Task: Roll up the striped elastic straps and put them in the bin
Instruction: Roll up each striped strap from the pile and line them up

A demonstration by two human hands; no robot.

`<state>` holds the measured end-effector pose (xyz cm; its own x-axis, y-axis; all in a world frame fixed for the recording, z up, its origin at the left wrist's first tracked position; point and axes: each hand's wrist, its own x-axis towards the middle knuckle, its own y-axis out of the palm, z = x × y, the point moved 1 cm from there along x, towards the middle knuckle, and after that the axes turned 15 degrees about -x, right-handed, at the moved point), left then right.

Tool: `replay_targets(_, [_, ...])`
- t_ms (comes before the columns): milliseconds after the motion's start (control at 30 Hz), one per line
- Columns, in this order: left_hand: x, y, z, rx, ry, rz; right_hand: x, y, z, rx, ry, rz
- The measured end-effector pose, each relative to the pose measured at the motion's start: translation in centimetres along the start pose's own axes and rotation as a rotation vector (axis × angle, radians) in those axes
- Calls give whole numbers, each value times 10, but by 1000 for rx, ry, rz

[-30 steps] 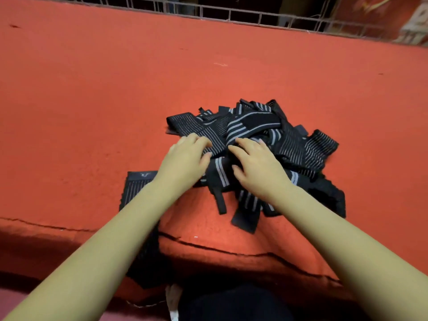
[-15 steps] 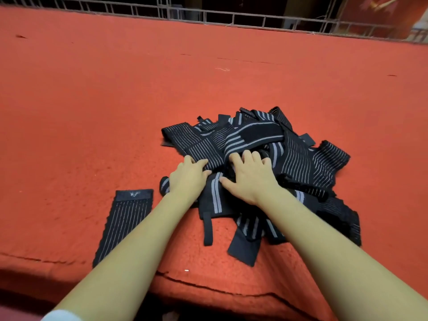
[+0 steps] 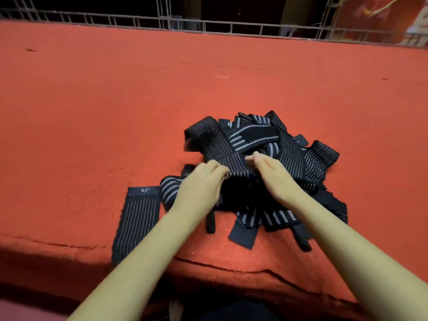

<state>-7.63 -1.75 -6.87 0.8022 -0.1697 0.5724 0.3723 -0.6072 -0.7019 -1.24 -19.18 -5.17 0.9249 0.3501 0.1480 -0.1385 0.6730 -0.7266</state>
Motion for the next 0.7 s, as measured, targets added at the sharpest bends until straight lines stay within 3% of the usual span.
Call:
replay_targets(67, [-17, 25, -25, -33, 24, 55, -16, -10, 1, 76, 17, 9])
replay_targets(233, [-32, 44, -65, -54, 158, 33, -50, -24, -4, -1, 66, 29])
replay_targets(367, [-52, 39, -66, -41, 256, 192, -64, -27, -15, 54, 172, -63])
replay_targets(467, [-62, 29, -59, -82, 88, 219, -67, -20, -17, 62, 190, -13])
replay_targets(533, [-58, 17, -51, -156, -52, 128, -67, -13, -16, 16, 201, 16])
replay_targets(600, [-47, 7, -45, -194, -138, 23, -64, -7, -17, -22, 189, -25])
replay_targets(700, [-25, 3, -41, -182, -208, 17, -63, -2, -21, 17, 239, -85])
